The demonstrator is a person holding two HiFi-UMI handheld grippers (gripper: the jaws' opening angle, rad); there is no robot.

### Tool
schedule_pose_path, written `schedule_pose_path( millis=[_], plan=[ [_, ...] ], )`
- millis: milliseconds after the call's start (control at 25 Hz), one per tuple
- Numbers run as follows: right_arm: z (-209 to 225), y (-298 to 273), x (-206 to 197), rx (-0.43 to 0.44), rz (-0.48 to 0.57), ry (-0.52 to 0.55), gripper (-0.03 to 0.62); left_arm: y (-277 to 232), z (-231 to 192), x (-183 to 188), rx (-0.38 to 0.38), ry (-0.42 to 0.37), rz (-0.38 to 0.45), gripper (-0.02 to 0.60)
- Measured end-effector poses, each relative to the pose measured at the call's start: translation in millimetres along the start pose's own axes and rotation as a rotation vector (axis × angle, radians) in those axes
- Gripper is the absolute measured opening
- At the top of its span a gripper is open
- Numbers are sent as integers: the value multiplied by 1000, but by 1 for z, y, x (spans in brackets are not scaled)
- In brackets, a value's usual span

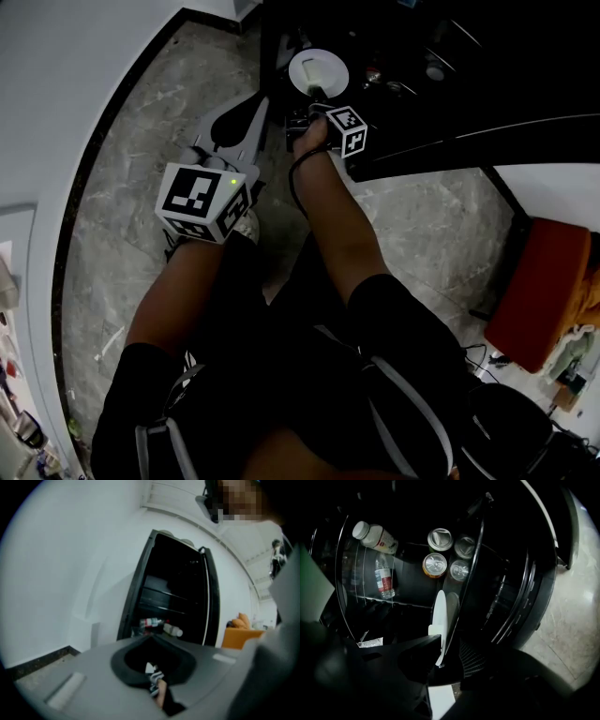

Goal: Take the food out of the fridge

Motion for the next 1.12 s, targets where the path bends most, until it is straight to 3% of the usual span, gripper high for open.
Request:
schedule_pose_path(
  millis=[200,520,840,1120],
  plan=[
    [-8,6,1,-27,-34,105,77,0,2,0,-16,26,-1,3],
    [-13,15,-5,22,-76,-22,17,-1,10,2,-36,38,17,3],
    [-22,28,-2,186,-82,18,8,0,17,1,-46,44,20,3],
    [-36,56,3,308,-59,-20,7,0,22,0,-48,37,20,3]
  ],
)
Point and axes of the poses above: the fingertips, and each gripper's own axes: y backward along the fingers, z to its right, x out of its top, the point moved 2 cm from there along y, backward along the fingers, and after that the axes turned 12 degrees about y, right-handed, at the moved point
